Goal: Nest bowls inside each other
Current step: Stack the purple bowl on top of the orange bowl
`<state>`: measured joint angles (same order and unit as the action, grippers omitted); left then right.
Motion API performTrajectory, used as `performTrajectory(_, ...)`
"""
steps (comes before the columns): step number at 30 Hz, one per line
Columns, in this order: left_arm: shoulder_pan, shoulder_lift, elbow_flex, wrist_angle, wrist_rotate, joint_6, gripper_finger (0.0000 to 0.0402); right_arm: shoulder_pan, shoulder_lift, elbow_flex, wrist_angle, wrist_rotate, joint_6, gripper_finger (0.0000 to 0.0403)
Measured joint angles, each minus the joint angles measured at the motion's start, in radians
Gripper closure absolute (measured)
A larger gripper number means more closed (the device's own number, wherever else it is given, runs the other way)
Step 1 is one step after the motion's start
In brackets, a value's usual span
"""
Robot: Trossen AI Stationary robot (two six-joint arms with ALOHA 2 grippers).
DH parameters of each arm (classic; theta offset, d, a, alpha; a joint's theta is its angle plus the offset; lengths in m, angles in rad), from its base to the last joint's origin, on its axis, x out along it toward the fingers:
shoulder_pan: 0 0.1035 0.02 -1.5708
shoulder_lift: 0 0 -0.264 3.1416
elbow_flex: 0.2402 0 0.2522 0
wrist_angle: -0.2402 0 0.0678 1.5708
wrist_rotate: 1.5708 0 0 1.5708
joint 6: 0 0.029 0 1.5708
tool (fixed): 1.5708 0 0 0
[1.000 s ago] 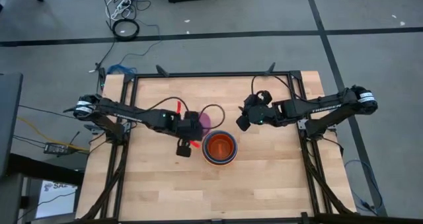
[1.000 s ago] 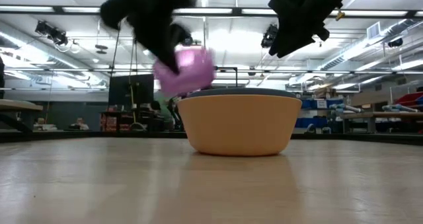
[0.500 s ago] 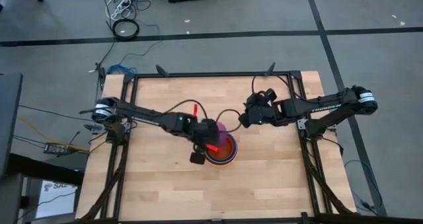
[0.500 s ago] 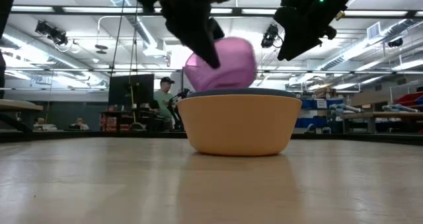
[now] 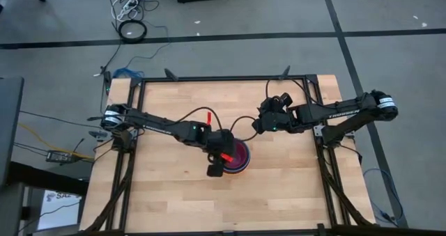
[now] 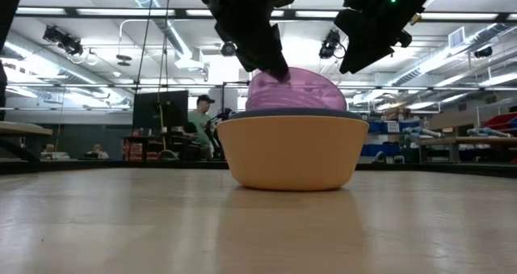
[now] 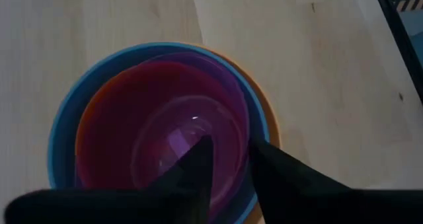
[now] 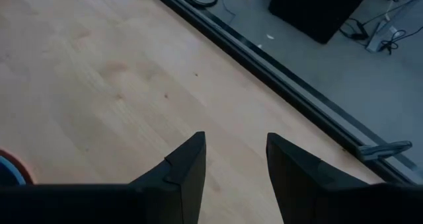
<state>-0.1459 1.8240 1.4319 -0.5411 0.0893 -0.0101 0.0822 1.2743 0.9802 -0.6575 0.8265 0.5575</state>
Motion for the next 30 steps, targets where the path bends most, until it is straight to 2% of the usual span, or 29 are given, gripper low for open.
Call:
performTrajectory(6, 0.002, 0.0, 0.0, 0.015, -0.001, 0.0, 0.0287, 0.0, 0.0, 0.0, 0.0, 0.0, 0.0, 0.0257)
performTrajectory(9, 0.009, 0.0, -0.001, 0.074, 0.024, -0.075, 0.0287, 0.0, 0.0, 0.0, 0.0, -0.004, 0.0, 0.0257)
performTrajectory(12, 0.027, 0.0, -0.001, 0.097, 0.133, -0.185, 0.0287, 0.0, 0.0, 0.0, 0.0, -0.016, 0.001, 0.0257)
performTrajectory(15, 0.046, 0.0, -0.001, 0.097, 0.254, -0.372, 0.0287, 0.0, 0.0, 0.0, 0.003, -0.018, 0.001, 0.0257)
performTrajectory(17, 0.049, 0.0, -0.001, 0.106, 0.3, -0.421, 0.0287, 0.0, 0.0, 0.0, 0.009, -0.018, 0.001, 0.0257)
performTrajectory(30, 0.04, 0.008, -0.013, 0.111, 0.283, -0.436, 0.0287, 0.0, 0.0, 0.0, 0.034, -0.018, 0.001, 0.0257)
